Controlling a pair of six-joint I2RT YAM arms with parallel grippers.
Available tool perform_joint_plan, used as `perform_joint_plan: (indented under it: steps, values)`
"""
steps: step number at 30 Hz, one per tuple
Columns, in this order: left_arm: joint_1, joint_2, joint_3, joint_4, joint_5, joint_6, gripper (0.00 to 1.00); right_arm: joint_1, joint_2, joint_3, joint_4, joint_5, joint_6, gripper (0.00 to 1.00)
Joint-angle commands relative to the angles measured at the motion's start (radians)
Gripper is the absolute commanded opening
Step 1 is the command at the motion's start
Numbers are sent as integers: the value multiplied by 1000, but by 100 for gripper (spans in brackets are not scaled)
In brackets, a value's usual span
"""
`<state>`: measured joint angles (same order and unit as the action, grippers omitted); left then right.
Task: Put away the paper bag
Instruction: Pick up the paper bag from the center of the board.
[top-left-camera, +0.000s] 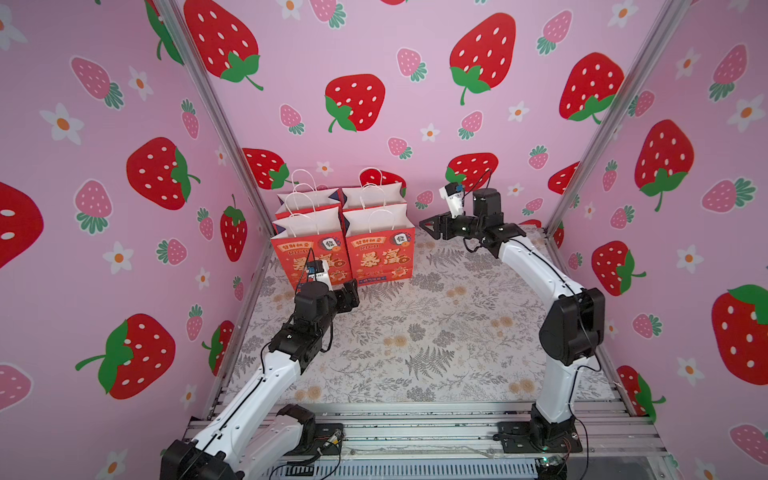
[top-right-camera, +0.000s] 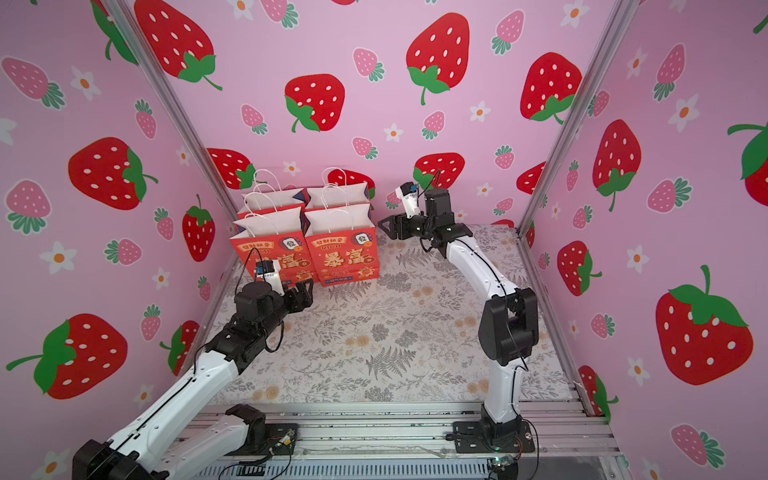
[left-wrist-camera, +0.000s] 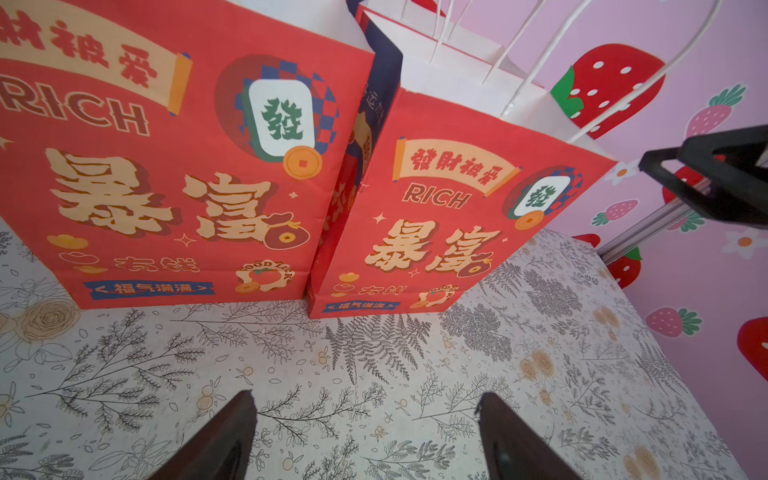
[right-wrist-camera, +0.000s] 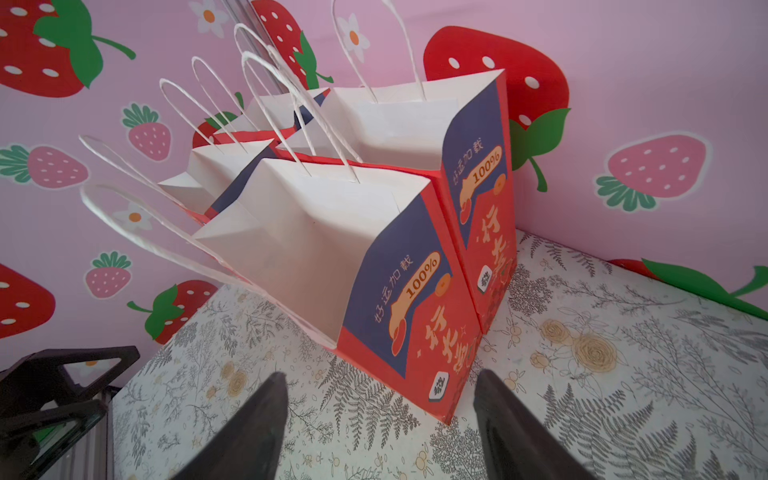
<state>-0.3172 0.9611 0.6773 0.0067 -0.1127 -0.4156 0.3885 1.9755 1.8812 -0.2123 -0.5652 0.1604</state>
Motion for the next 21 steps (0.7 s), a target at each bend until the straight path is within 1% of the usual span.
perform_joint_plan:
  steps: [1,14,21]
  values:
    - [-3,-6,3,36,10,17,84,11,48,95,-83,-94,-40,71]
    - [-3,21,18,36,31,24,84,63,153,224,-183,-77,-110,71]
    - [-3,35,25,35,41,27,84,82,172,233,-193,-52,-126,68]
